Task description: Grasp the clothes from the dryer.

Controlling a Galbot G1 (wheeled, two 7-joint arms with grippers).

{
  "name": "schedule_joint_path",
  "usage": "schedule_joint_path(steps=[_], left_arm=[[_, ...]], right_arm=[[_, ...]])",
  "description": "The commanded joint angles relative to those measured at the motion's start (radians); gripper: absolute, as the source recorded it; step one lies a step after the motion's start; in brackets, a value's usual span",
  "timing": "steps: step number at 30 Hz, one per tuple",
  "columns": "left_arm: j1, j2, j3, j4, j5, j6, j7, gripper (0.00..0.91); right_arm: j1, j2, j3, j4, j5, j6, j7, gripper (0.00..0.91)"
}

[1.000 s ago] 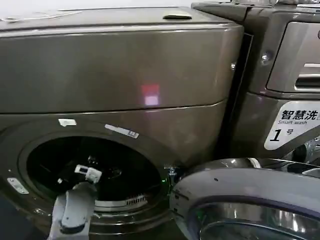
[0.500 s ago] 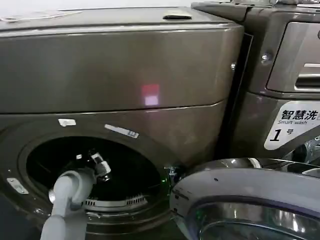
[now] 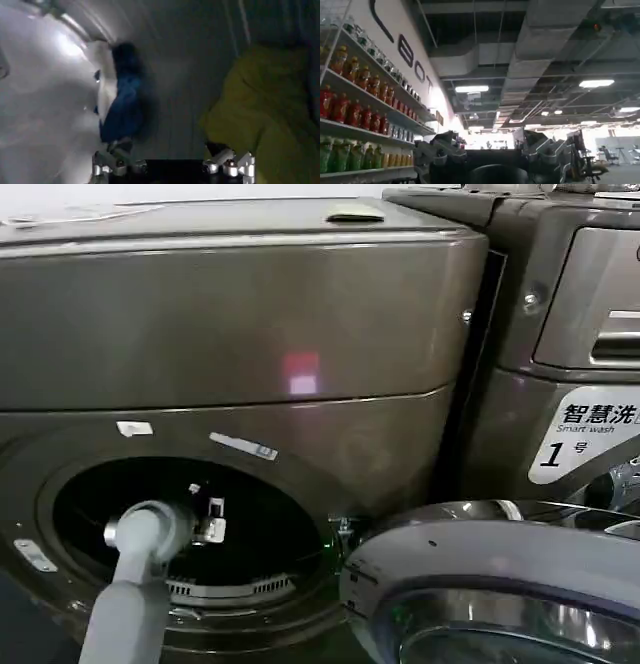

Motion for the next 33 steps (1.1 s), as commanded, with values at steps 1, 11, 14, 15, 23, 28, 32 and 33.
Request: schedule_joint_path(steps=[1,11,14,15,23,28,32,33], left_arm=[[-0.038,0.028,0.02,0.079,0.015,-0.128,0.047,0.907],[-0.02,0.057,0.02,0.08,-0.078,-0.101,0.047,0.907],[-0.016,0.062,0.021,0.084,-0.117,-0.085,0.047,0.907],[-0.016,0.062,0.022,0.086,-0.121,-0.083,0.047,0.907],[-0.009,0.06,0.026,0.13,-0.168,-0.067,0.047,0.907],[-0.003,0.063,0.023,0.141,-0.185,-0.059,0.047,0.907],[-0.007,0.064,0.021,0.167,-0.218,-0.039,0.047,0.907],[-0.006,0.065,0.021,0.172,-0.222,-0.038,0.047,0.907]], right_arm=[[-0.001,0.004,-0.004,-0.002,-0.007,0.002,-0.001,0.907],[0.015,0.005,-0.019,0.007,-0.012,0.0,-0.001,0.907],[0.015,0.006,-0.02,0.006,-0.012,0.001,-0.001,0.907],[0.014,0.007,-0.021,0.006,-0.013,0.001,-0.001,0.907],[0.016,0.011,-0.031,0.012,-0.015,0.002,-0.001,0.907],[0.018,0.012,-0.034,0.014,-0.016,0.002,-0.001,0.907],[0.021,0.014,-0.039,0.019,-0.017,0.002,-0.001,0.907],[0.021,0.015,-0.039,0.02,-0.017,0.002,-0.001,0.907]])
